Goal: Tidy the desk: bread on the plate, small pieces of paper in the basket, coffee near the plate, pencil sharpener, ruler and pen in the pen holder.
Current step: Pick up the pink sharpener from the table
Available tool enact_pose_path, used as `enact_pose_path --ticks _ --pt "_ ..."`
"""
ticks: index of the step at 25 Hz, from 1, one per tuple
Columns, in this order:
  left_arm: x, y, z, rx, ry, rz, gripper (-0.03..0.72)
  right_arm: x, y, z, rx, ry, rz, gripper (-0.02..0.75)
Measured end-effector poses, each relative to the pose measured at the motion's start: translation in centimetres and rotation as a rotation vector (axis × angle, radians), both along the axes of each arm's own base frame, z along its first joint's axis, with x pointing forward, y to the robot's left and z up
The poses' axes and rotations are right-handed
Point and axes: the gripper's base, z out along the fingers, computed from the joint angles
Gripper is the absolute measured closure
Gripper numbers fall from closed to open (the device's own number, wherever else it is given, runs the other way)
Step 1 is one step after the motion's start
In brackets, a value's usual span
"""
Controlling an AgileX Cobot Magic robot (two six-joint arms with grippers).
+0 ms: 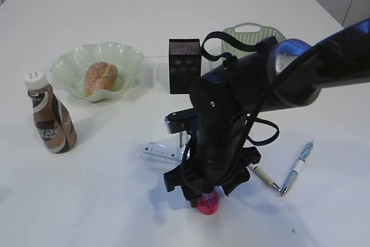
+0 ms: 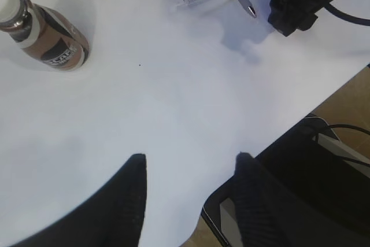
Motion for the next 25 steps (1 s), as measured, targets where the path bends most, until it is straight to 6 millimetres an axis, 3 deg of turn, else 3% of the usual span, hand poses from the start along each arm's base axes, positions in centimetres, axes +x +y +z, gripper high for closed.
enact_pose_path --ticks 4,11,25 --pt "0.0 0.0 0.0 0.0 0.0 0.0 0.347 0.0 0.0 0.0 0.0 0.0 0.0 0.213" --pt "0.0 0.0 0.0 0.0 0.0 0.0 0.347 0.0 0.0 0.0 0.0 0.0 0.0 0.303" --pt "0.01 0.01 0.0 0.002 -0.001 0.0 0.347 -0.16 0.19 -0.94 -0.004 0.048 0.011 0.314"
